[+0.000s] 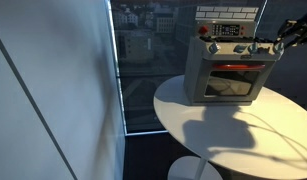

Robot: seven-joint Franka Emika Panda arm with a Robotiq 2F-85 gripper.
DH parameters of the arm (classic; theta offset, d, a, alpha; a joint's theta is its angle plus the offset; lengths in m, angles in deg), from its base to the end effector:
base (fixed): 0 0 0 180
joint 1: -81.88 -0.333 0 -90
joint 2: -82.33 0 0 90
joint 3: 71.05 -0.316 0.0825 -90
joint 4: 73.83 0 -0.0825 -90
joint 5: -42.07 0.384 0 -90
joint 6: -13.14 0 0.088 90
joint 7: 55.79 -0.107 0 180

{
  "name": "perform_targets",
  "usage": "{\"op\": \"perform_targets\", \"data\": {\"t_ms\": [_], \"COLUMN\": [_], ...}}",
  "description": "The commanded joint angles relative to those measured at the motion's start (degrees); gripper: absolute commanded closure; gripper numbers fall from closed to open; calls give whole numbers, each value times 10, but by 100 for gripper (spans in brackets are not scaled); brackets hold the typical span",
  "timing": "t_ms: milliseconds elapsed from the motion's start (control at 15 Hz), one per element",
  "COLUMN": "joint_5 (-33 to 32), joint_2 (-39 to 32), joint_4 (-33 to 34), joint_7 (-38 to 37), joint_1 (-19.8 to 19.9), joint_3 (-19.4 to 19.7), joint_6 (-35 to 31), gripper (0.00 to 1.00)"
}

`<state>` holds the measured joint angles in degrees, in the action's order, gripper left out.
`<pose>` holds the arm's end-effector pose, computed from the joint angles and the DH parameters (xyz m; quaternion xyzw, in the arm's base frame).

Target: Twist the knob on the stove

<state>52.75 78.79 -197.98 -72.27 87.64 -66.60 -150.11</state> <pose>0.5784 -0.1136 0.4374 -0.9051 0.2927 -0.3011 0.0671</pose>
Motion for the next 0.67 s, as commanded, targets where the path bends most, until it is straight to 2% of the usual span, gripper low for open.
{"op": "perform_targets", "data": {"t_ms": [0, 600], "joint_5": [17, 18], "joint_2": [-11, -18], "joint_4": [18, 25], "joint_7": [17, 17], "joint_1": [0, 1], "joint_3": [3, 5], "joint_6": [-4, -3], "gripper": [48, 49]}}
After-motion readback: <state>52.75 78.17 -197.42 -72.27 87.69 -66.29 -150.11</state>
